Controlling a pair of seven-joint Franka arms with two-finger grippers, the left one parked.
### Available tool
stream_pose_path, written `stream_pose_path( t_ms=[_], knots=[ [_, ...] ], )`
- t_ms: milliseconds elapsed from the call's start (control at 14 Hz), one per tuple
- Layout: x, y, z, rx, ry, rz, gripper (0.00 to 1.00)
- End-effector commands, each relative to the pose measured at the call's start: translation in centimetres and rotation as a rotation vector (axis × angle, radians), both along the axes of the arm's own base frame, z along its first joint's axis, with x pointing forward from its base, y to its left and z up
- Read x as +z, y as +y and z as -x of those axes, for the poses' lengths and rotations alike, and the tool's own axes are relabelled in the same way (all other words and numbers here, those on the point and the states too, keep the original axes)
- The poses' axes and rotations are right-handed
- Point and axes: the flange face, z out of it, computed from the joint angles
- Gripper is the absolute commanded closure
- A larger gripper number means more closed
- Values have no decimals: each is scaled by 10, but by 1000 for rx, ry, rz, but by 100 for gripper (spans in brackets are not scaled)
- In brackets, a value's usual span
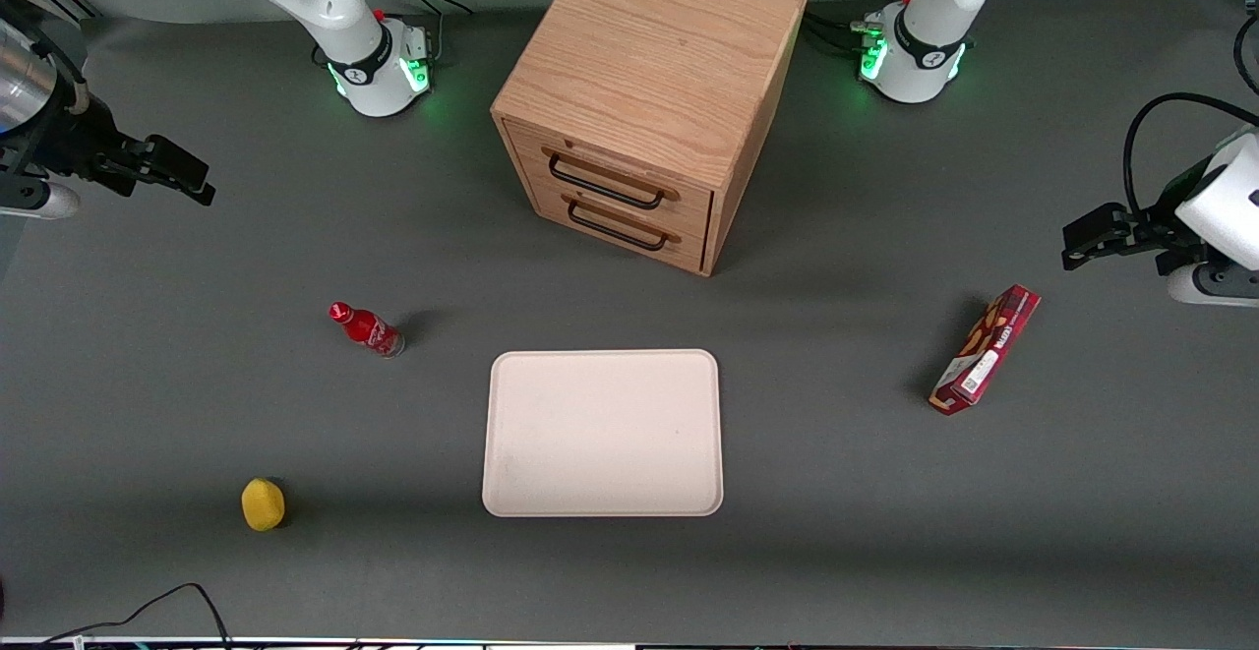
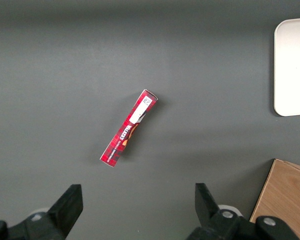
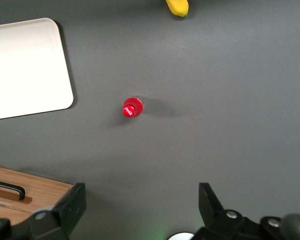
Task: Open upper drawer
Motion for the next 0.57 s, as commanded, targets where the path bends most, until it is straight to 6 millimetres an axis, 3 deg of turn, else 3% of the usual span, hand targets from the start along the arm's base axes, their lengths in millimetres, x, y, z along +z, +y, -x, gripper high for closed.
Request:
stream_pose_path(
  t_ms=[0, 357, 429, 500],
  knots=[
    [6, 1, -1, -10, 19, -12, 0],
    [13, 7, 3, 21, 22, -13, 0],
    [13, 16, 7, 56, 48, -12, 0],
    [11, 38, 13, 159, 78, -9, 0]
  ],
)
